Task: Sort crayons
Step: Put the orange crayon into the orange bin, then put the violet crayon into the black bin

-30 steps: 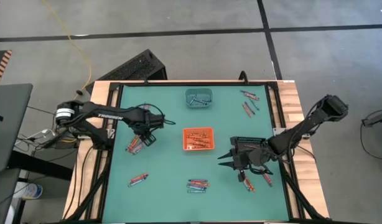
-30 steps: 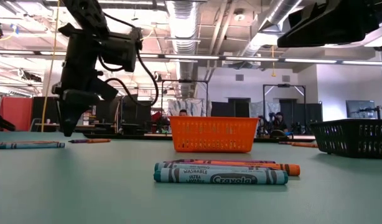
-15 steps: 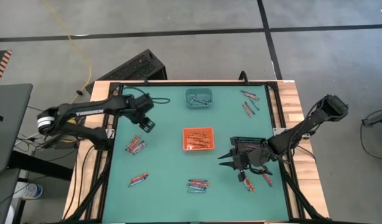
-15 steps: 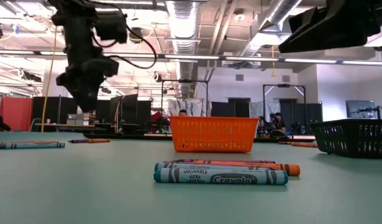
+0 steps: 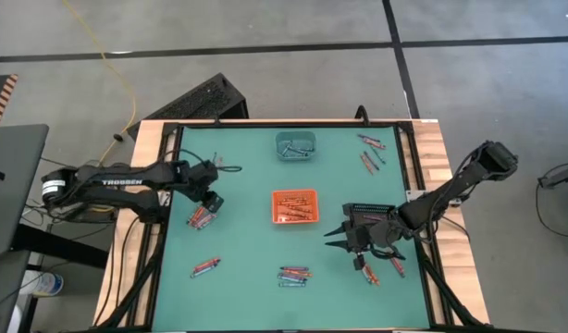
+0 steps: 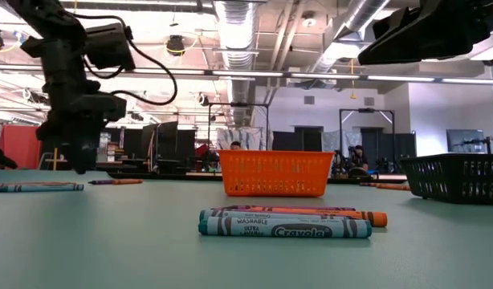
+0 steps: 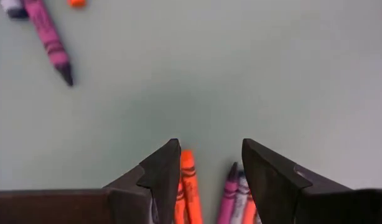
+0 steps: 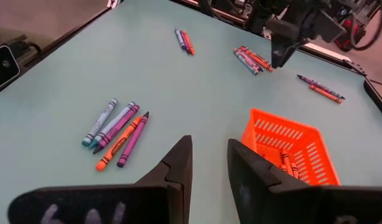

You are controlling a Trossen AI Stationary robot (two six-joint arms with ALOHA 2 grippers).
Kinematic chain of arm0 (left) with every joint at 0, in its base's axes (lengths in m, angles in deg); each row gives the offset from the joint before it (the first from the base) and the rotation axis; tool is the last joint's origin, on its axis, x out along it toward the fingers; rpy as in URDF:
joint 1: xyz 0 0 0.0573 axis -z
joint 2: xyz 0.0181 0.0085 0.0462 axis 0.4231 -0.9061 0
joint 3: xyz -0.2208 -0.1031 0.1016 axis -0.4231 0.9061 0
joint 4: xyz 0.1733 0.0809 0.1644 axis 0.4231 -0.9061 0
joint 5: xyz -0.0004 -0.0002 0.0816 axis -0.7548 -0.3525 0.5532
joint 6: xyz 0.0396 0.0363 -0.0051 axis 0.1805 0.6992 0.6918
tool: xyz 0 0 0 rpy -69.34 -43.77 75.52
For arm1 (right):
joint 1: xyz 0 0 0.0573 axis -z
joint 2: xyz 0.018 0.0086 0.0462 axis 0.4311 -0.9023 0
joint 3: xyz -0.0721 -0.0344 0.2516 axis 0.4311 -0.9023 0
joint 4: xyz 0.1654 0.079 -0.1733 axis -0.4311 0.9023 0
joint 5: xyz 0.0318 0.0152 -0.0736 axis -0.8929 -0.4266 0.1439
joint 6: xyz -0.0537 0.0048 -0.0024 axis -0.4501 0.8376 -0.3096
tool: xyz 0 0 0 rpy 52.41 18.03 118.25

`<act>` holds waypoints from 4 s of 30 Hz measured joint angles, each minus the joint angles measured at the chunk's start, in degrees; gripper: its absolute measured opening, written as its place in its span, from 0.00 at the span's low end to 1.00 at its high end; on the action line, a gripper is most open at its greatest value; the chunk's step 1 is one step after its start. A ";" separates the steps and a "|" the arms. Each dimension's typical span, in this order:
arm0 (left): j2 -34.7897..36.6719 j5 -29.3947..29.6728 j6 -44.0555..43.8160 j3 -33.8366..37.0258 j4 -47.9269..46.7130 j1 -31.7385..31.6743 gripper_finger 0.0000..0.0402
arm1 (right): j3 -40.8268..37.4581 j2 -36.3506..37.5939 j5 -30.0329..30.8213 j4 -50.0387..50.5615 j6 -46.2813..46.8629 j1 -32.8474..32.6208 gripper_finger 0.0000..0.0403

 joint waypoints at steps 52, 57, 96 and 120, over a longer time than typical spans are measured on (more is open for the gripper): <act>-8.92 18.33 2.76 -3.75 10.03 10.73 0.04 | 0.00 0.00 0.01 -0.83 -0.02 0.00 0.25; -9.06 17.24 13.38 -9.39 21.18 10.82 0.04 | 0.00 0.00 0.01 -0.83 -0.04 0.00 0.25; -49.09 -2.94 34.92 -45.95 28.61 13.26 0.12 | 0.04 0.02 0.01 0.57 -0.46 0.00 0.25; -46.27 7.42 25.40 -59.54 -28.13 17.54 0.27 | 0.02 0.02 0.01 0.52 -0.44 0.00 0.25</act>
